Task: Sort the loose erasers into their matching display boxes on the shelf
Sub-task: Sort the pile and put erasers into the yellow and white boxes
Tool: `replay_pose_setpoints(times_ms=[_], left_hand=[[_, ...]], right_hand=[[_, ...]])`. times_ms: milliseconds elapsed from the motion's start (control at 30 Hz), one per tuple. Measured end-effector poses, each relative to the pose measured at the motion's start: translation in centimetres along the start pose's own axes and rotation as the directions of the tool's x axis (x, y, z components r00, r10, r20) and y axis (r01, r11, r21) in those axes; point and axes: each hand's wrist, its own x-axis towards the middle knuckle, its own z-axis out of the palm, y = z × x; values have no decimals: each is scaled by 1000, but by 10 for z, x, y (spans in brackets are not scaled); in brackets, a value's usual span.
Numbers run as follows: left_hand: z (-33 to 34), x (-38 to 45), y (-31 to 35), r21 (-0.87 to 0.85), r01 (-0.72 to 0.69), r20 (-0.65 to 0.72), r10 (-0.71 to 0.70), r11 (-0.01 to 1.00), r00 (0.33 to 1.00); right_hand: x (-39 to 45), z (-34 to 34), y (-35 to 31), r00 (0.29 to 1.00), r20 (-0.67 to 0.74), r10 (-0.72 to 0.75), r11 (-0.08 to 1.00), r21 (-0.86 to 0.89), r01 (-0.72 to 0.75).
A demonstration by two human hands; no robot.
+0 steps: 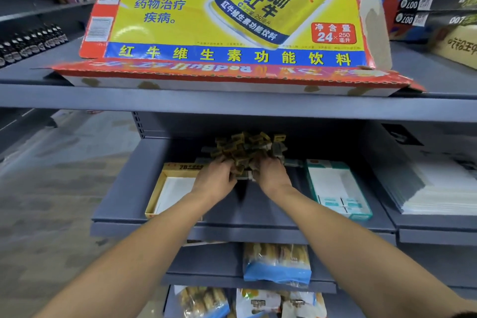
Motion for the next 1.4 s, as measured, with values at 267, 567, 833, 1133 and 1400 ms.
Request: replay_pose_setpoints(times_ms=[267, 567, 833, 1133, 1400], left_hand=[[16, 12, 33, 3, -24, 9, 24, 1000, 1000], [22, 15, 52, -27, -84, 13, 85, 996, 996], [22, 14, 55, -73, -147, -12, 146, 987, 989], [19, 15, 58, -77, -206, -38, 204, 975, 978], [17, 16, 61, -71, -187, -38, 185, 980, 982]], right_hand=[[-24, -17, 41, 970, -155, -186, 967, 145, 209], [-33, -23, 62, 977, -156, -146, 946, 266, 184], [-31, -28, 59, 996, -89, -3, 832, 552, 52], [-38, -32, 68, 978, -142, -153, 865, 460, 202], [-39, -28, 68, 902, -272, -334, 905, 174, 388]])
